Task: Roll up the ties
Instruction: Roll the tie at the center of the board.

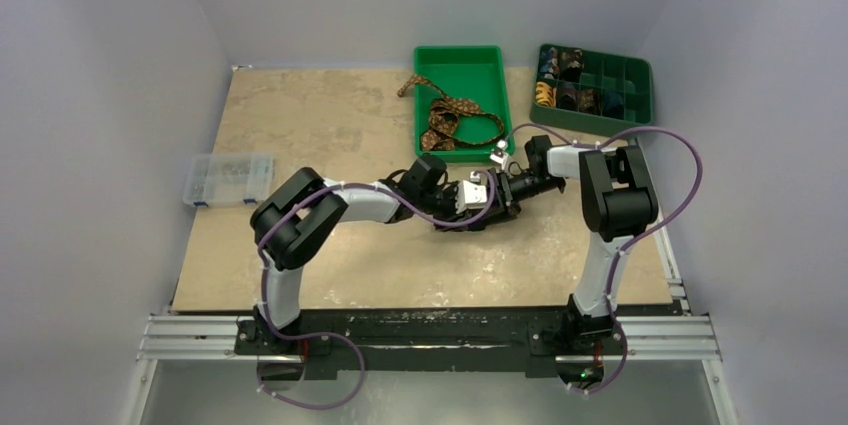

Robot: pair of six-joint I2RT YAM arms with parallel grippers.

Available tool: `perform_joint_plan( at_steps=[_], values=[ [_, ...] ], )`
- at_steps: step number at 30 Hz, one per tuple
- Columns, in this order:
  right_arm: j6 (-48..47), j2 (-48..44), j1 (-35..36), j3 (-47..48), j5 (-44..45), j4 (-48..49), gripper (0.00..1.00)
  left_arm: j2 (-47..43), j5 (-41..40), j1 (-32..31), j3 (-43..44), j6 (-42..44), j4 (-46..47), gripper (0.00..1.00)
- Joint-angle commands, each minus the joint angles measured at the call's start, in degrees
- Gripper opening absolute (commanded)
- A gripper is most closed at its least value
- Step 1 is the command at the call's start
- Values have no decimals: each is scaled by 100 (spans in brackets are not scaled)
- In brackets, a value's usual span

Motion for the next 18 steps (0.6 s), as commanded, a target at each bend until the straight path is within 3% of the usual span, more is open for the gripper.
perform_joint_plan(
  at_steps=[1,2,5,14,18],
  values=[
    [184,-1,178,45,-579,531,42,274,573,-113,-140,-323,148,14],
    [165,16,176,53,-586,531,33,304,555,-113,-120,-387,152,15],
    [86,-6,181,55,-470,482,0,313,478,-68,-152,-443,156,29],
    [46,-152,134,-112,-54,403,0,48,300,93,-414,-327,274,51],
    [-1,-104,61,-151,181,298,0,-218,253,155,-572,-370,429,75]
  ],
)
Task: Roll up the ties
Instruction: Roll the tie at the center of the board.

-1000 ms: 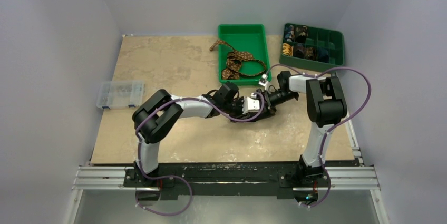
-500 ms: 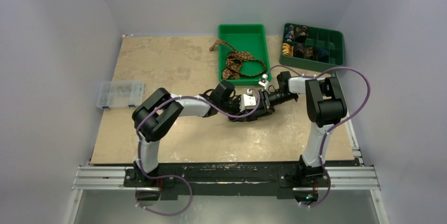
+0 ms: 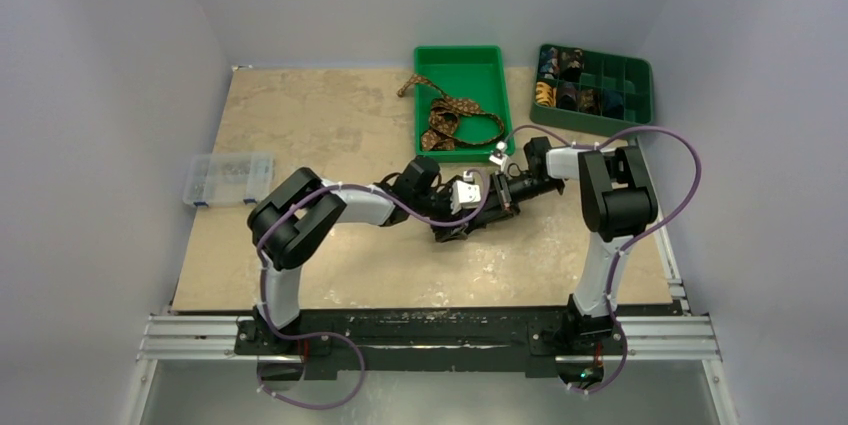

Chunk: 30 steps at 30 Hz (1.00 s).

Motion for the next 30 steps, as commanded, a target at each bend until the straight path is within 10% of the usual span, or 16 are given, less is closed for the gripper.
perform_joint_plan(
  at_steps=[1,7,16,26,30],
  values=[
    [-58,-90,27,-79,155,141,0,-261,1,11,-341,-78,71,78],
    [-190,130,-3,-21,223,-51,0,-518,-77,51,-796,18,966,98],
    [-369,358,3,46,251,-300,0,-415,52,-56,-889,165,1664,100],
    [-572,457,4,331,-21,-605,2,-298,105,-167,-288,577,273,48],
    [-572,125,-56,462,119,-740,45,-306,-196,-172,-207,436,-177,19]
  ],
)
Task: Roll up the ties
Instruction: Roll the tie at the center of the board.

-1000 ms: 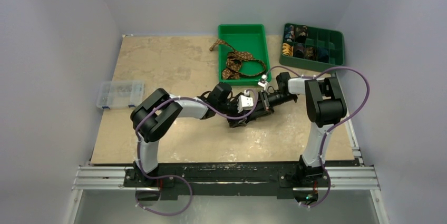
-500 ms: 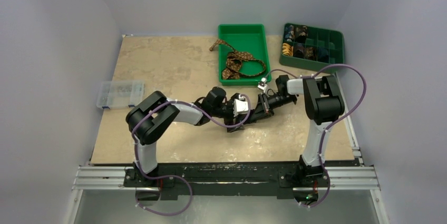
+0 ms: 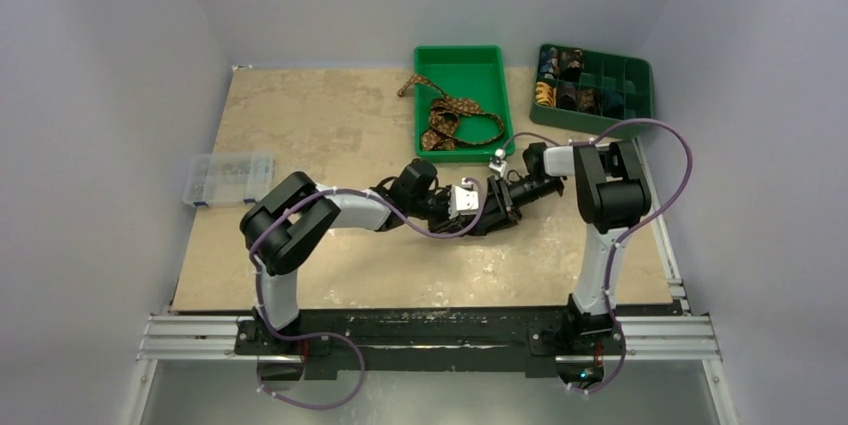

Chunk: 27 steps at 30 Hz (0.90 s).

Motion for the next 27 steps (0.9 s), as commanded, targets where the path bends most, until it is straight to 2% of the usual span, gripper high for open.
perform_joint_plan(
  at_steps=[1,3,10,13,19,27],
  values=[
    [-200,-463,-97,266,164,-117,53,20,-116,-61,251,-36,-643,16],
    [-159,-805,-196,213,288,-115,58,41,-214,-69,265,-151,-747,13],
    [97,-1329,-282,119,202,-295,56,183,-439,-120,510,-417,-1023,12],
    [599,-1480,-259,-9,321,26,58,249,-475,-143,592,-429,-1092,14],
    [1345,-1443,105,-72,817,581,59,260,-451,-173,598,-431,-1064,17],
    [1743,-1066,419,260,1339,816,62,282,-425,-214,608,-453,-999,18]
  ],
)
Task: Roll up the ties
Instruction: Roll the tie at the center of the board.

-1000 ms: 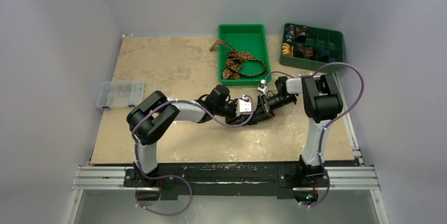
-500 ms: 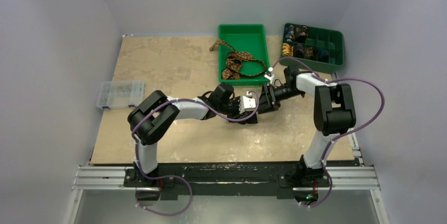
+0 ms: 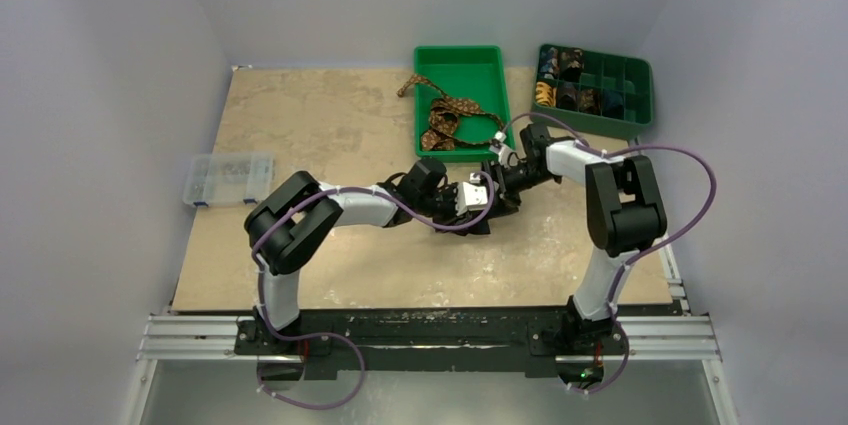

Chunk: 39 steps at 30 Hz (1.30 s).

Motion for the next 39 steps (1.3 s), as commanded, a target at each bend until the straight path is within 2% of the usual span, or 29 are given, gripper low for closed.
perform_joint_plan(
  at_steps=[1,14,20,23,25,27,31,35,39],
  values=[
    [324,153,194,276,370,275,62,181,-5,-76,76,-135,-237,18],
    [706,587,494,371,522,568,65,399,59,-250,323,-309,-213,18],
    [929,681,704,408,581,880,51,484,120,-336,446,-450,-195,19],
    [803,718,721,378,634,856,31,464,94,-338,445,-625,-176,29],
    [612,758,725,397,753,712,12,392,138,-323,328,-641,-117,41],
    [455,780,716,400,828,563,0,298,204,-280,67,-675,224,50],
    [320,789,703,431,960,456,0,255,389,-115,-205,-768,662,61],
    [182,792,707,463,1042,357,0,172,513,52,-542,-792,1377,77],
    [98,775,692,472,1113,300,0,71,531,128,-756,-580,1660,79]
  ],
)
